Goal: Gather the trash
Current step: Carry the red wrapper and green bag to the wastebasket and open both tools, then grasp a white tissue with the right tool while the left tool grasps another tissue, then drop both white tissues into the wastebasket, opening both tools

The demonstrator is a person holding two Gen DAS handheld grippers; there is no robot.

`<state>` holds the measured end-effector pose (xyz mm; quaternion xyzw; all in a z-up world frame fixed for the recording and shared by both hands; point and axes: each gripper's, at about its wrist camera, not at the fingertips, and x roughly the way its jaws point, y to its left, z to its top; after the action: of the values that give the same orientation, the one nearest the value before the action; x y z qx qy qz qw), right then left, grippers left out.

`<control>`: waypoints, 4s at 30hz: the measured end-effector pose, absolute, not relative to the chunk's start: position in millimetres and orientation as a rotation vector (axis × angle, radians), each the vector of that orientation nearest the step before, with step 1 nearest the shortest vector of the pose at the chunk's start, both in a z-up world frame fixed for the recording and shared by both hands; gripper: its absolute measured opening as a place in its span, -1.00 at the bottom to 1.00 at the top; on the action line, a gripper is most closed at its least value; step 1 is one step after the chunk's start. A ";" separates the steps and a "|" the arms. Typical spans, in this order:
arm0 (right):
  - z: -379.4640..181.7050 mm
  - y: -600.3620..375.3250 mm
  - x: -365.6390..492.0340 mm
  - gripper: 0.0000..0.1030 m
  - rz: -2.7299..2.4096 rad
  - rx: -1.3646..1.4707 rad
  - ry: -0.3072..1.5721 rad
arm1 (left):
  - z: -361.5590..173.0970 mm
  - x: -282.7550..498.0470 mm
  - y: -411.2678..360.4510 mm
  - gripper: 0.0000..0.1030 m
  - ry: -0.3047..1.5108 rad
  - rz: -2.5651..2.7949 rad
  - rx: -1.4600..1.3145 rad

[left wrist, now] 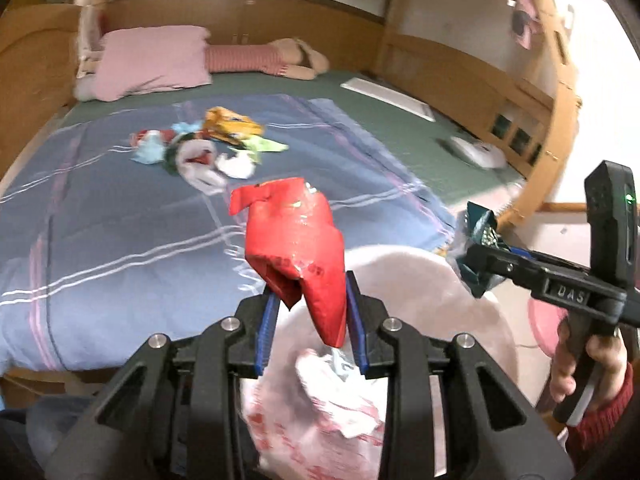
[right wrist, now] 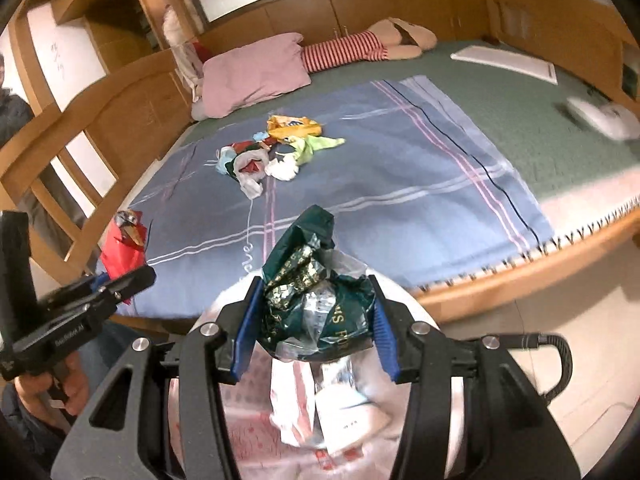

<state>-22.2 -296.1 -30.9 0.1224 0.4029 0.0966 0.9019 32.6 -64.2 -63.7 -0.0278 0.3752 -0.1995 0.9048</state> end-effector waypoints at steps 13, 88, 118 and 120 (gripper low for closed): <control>-64.6 -311.8 -47.7 -0.02 0.241 0.265 0.913 | -105.5 18.4 -106.1 -0.38 0.930 -0.524 -0.038; -138.4 -169.0 313.7 -0.54 0.275 0.078 1.127 | -156.4 210.4 157.2 0.92 0.857 0.512 -0.716; -88.2 -194.1 137.0 -0.54 0.279 0.289 1.060 | -183.9 277.7 45.5 -0.43 0.996 0.268 -0.069; -79.4 -199.6 124.8 -0.54 0.266 0.289 1.031 | -168.6 266.7 46.9 -0.45 0.927 0.228 -0.099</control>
<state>124.8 -199.6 -79.4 0.1371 0.4898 0.1262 0.8517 266.7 46.9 -168.6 -0.0475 0.4461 0.1096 0.8870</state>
